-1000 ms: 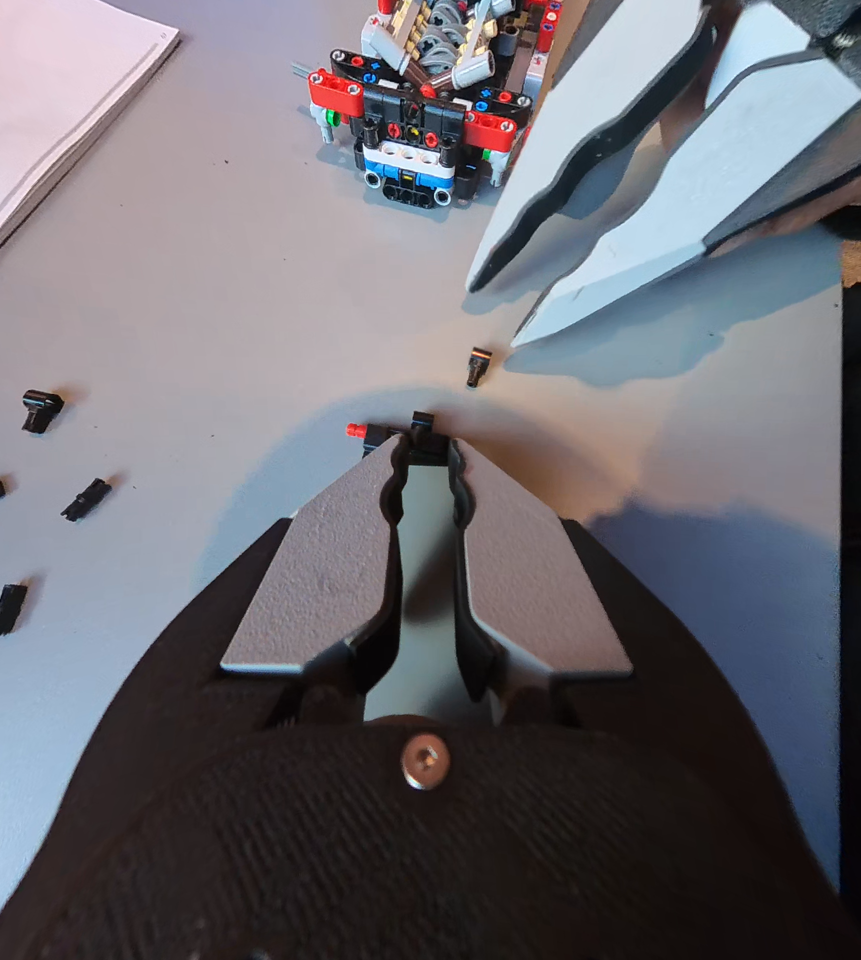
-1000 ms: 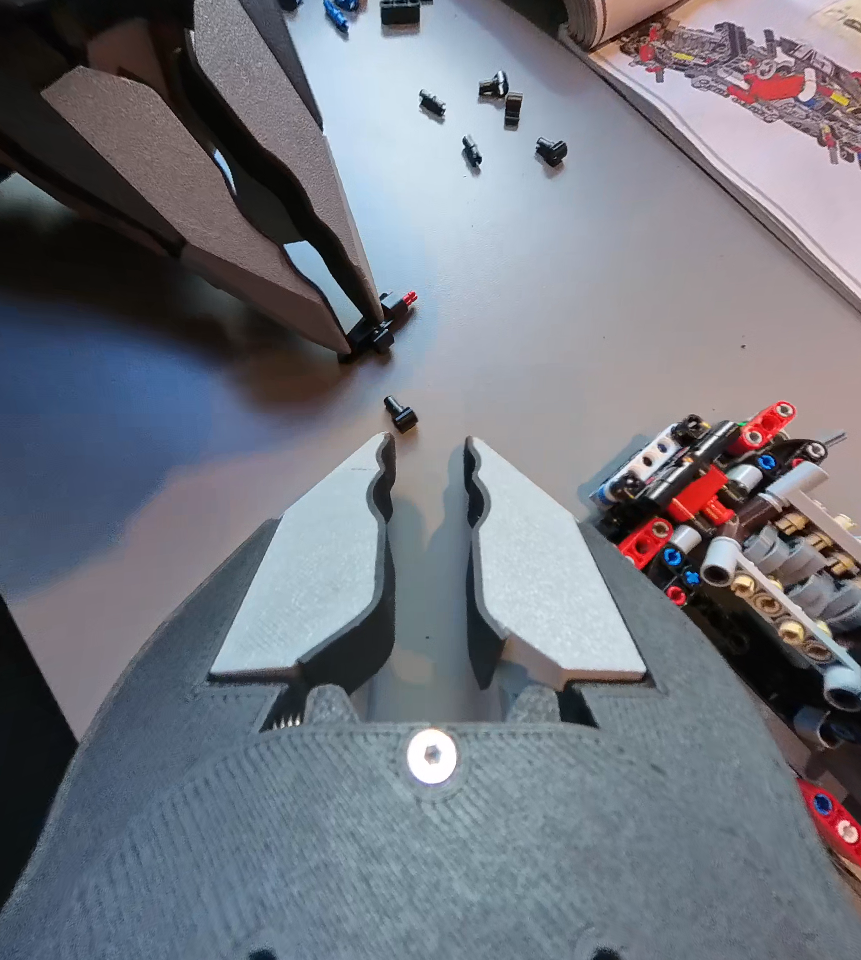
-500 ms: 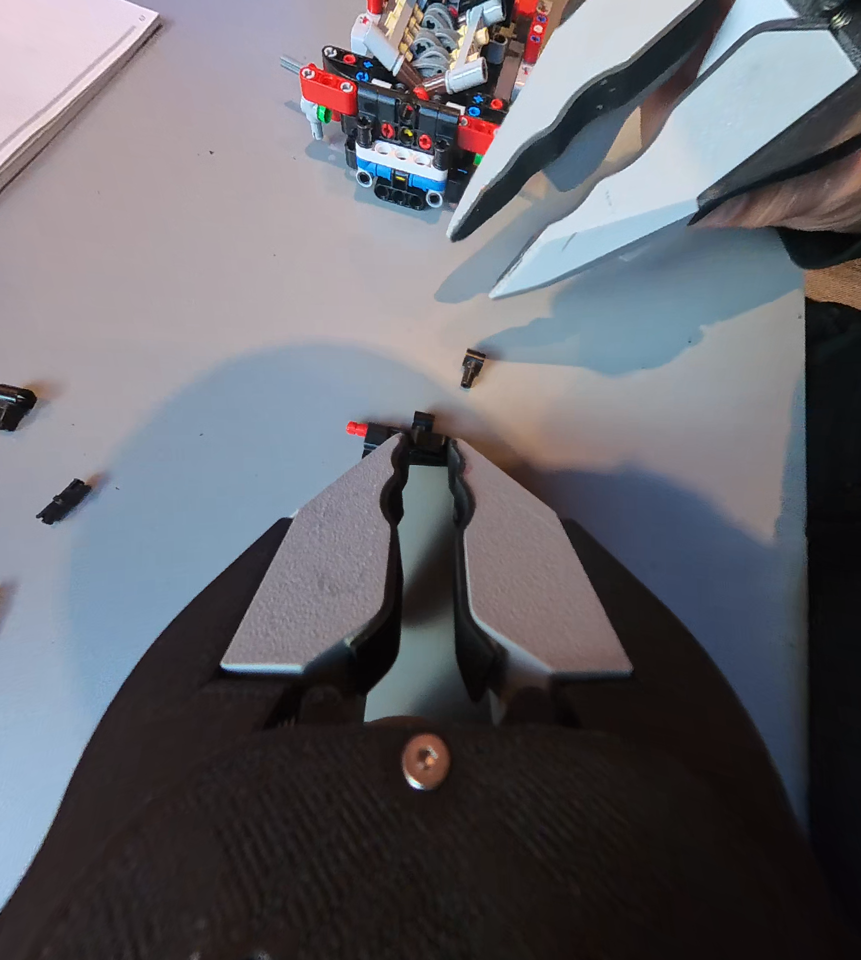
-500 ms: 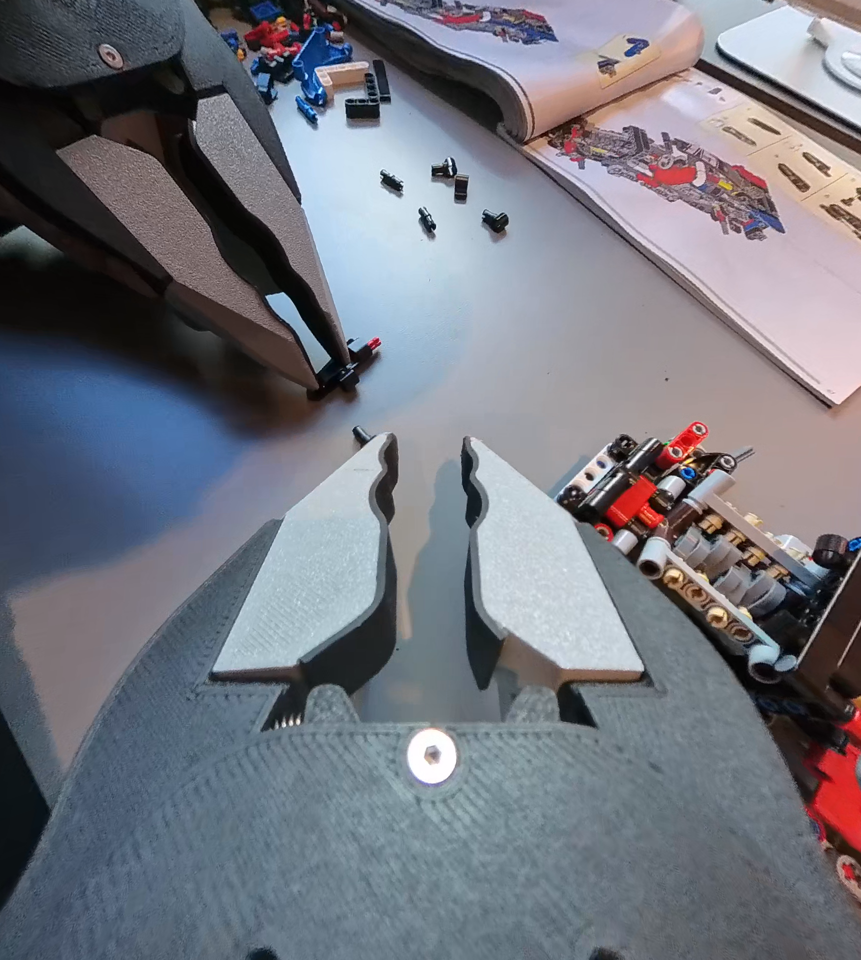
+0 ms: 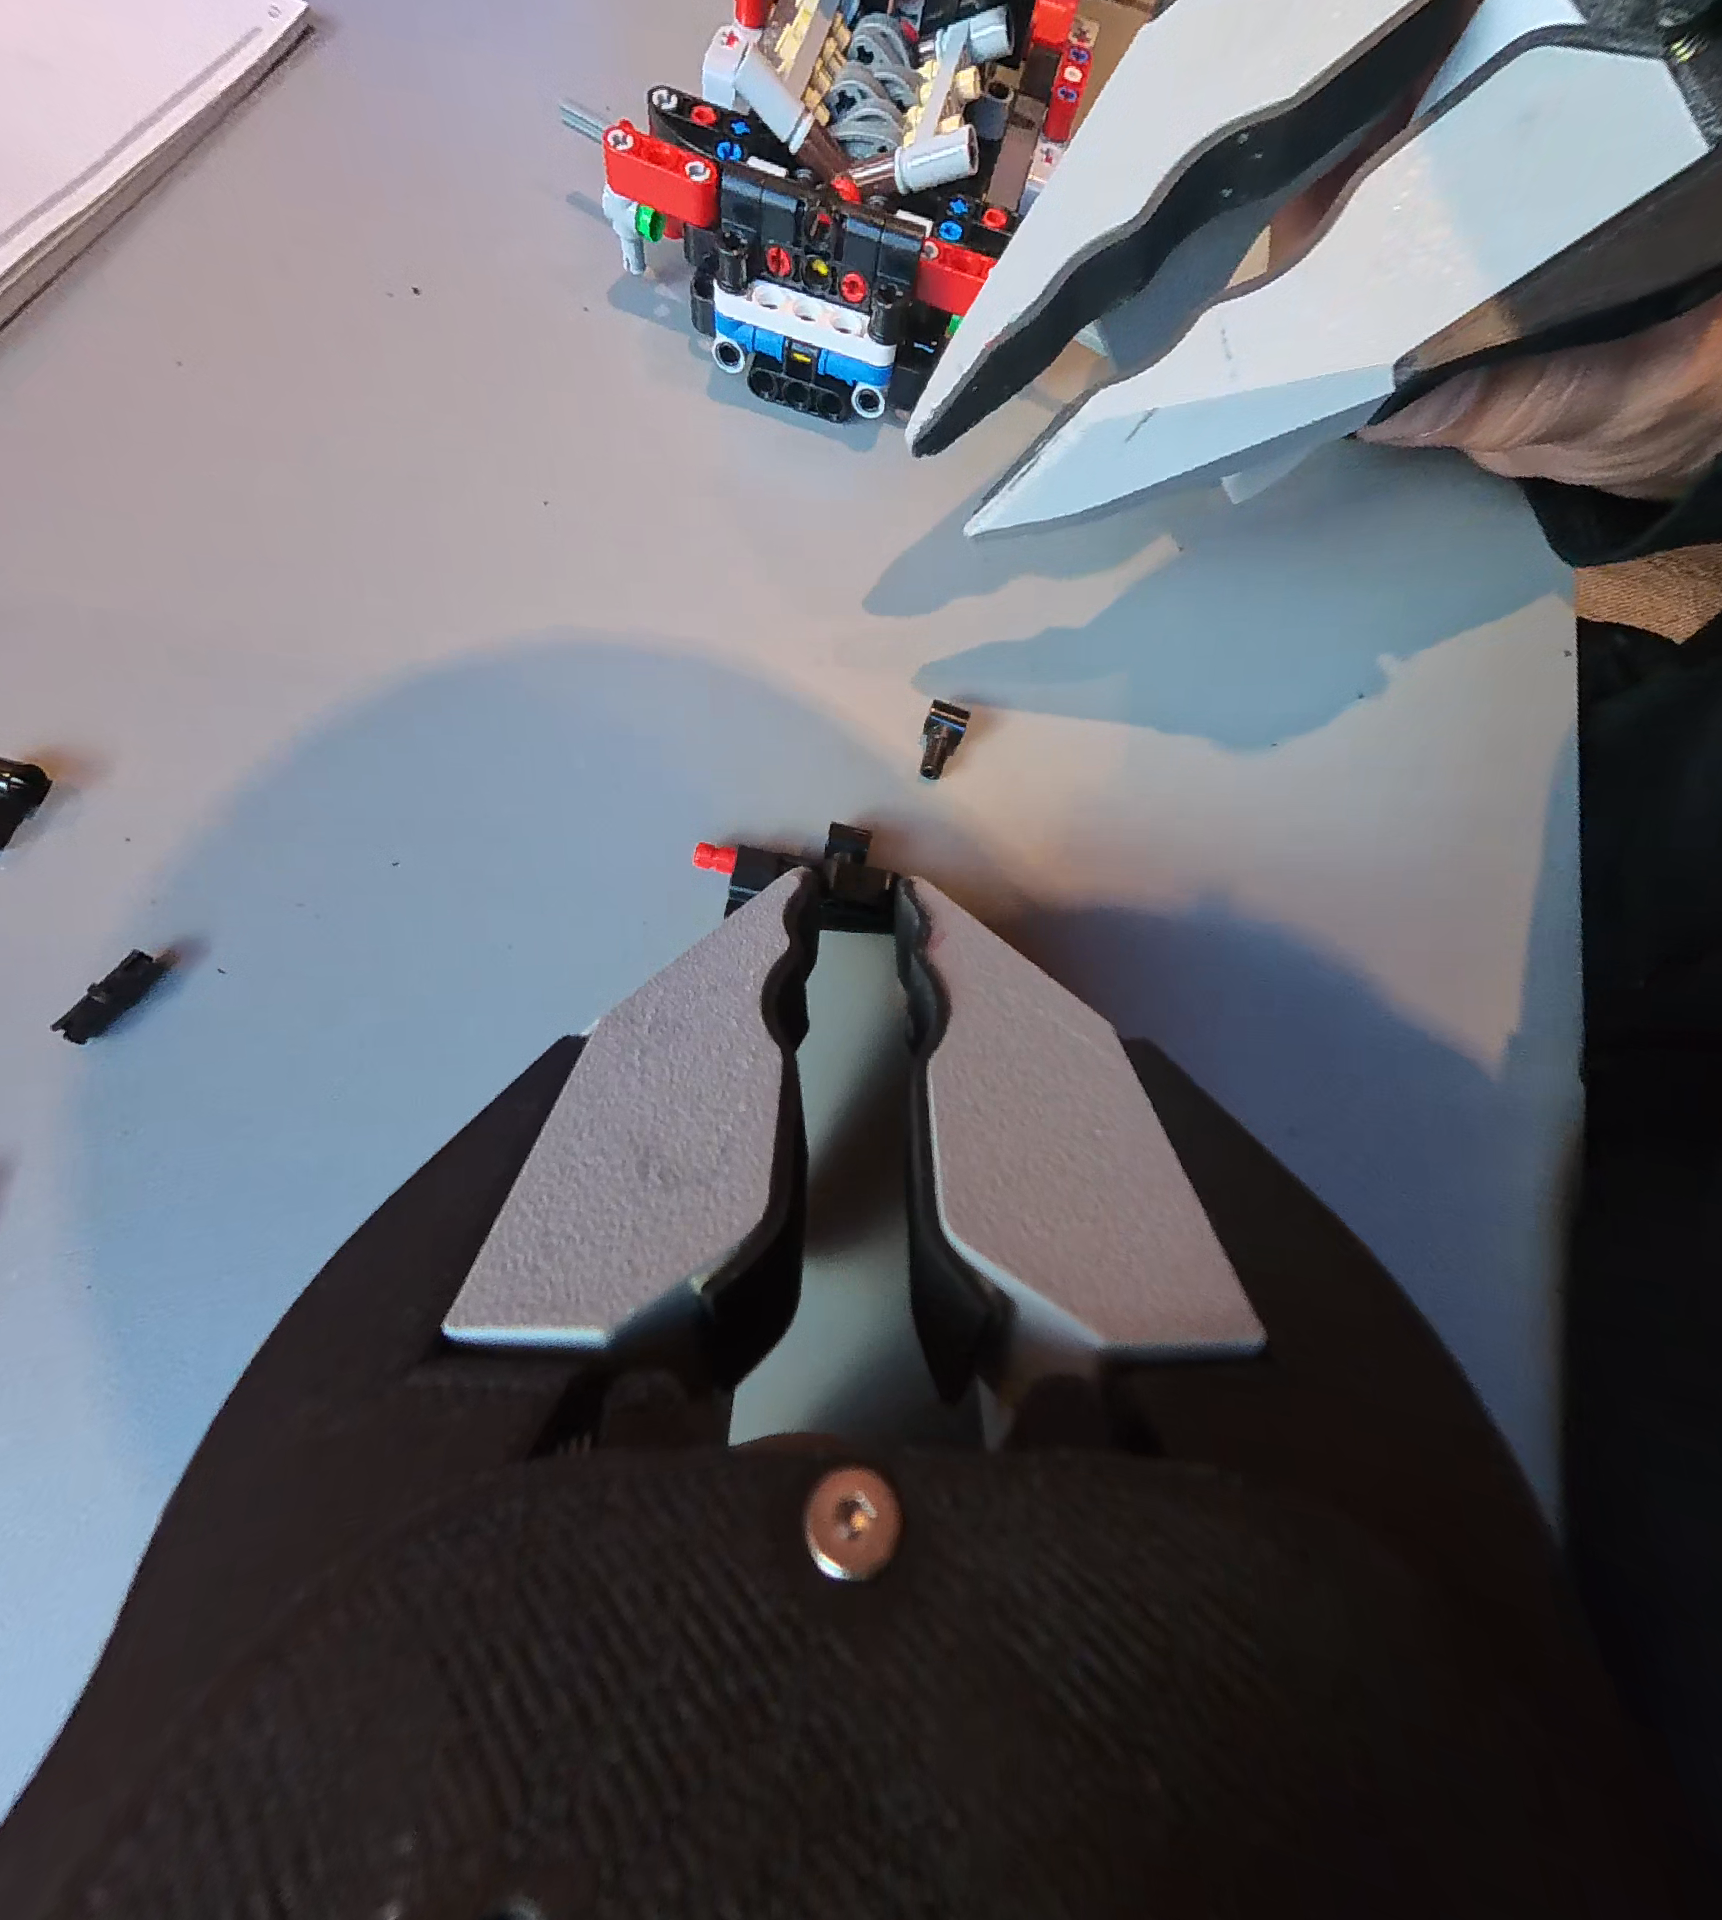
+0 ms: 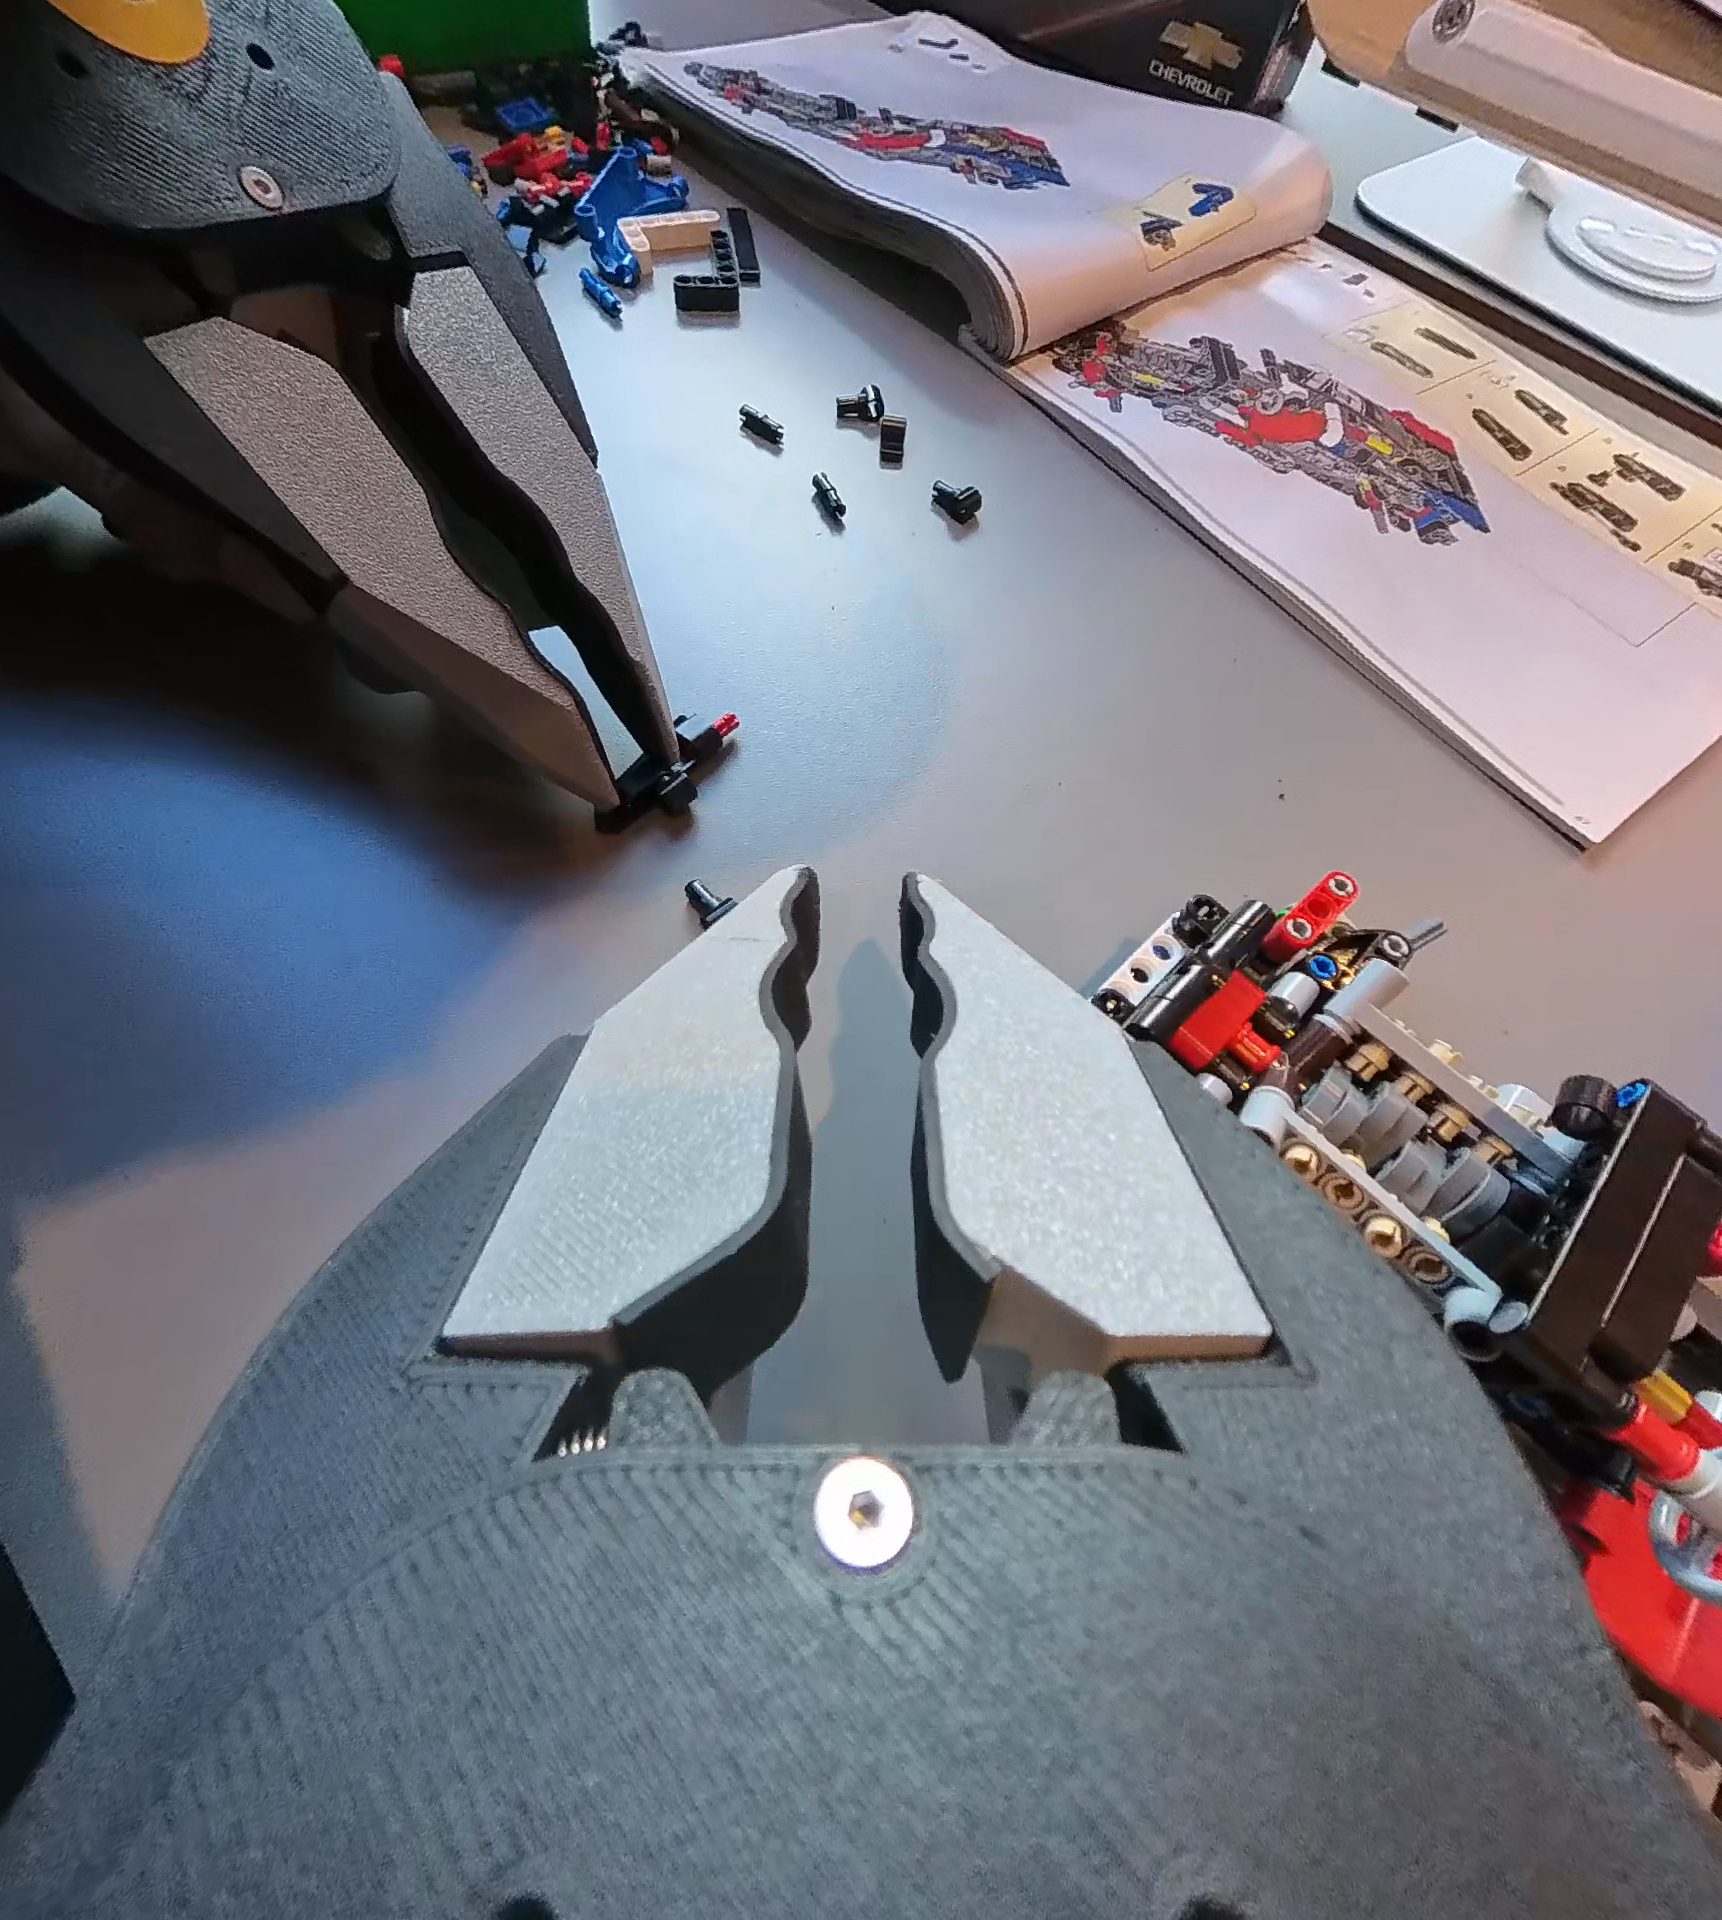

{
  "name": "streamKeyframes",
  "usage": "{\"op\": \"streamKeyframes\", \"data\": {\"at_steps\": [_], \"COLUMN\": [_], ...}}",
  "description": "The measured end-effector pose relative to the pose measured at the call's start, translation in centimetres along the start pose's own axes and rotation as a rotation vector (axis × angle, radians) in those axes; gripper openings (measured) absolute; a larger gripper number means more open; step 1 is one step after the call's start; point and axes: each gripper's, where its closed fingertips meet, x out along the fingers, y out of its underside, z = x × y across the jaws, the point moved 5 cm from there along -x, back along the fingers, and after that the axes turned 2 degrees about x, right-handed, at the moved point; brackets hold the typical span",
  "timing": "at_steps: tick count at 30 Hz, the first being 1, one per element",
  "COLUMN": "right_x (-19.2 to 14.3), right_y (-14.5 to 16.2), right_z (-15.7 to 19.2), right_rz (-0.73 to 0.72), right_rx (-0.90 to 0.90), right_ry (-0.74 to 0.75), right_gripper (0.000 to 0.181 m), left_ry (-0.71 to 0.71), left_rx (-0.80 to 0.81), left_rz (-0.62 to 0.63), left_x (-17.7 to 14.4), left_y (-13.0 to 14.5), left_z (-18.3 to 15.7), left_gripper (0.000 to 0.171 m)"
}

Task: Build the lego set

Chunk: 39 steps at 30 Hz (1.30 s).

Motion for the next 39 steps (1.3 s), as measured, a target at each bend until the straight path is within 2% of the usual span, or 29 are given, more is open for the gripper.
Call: {"op": "streamKeyframes", "data": {"at_steps": [11, 17, 23, 32, 39], "right_x": [1.8, 2.6, 2.1, 2.2, 2.5], "right_y": [0.9, 1.0, 1.0, 1.3, 1.1], "right_z": [1.9, 2.1, 3.0, 2.8, 3.1], "right_rz": [0.149, 0.203, 0.185, 0.201, 0.196], "right_rx": [-0.059, -0.031, -0.065, -0.155, -0.198], "right_ry": [-0.034, -0.067, -0.186, -0.155, -0.159], "right_gripper": [0.020, 0.025, 0.016, 0.004, 0.004], "left_ry": [-0.028, -0.031, -0.024, -0.039, -0.035], "left_rx": [0.007, 0.011, 0.044, 0.103, 0.135], "left_rz": [0.000, 0.001, 0.005, 0.013, 0.016], "left_x": [-0.6, -0.6, -0.6, -0.3, 0.0], "left_y": [0.5, 0.5, 0.5, 0.4, 0.3], "left_z": [0.4, 0.4, 0.0, -0.5, -1.0], "left_gripper": [0.011, 0.011, 0.011, 0.012, 0.012]}}
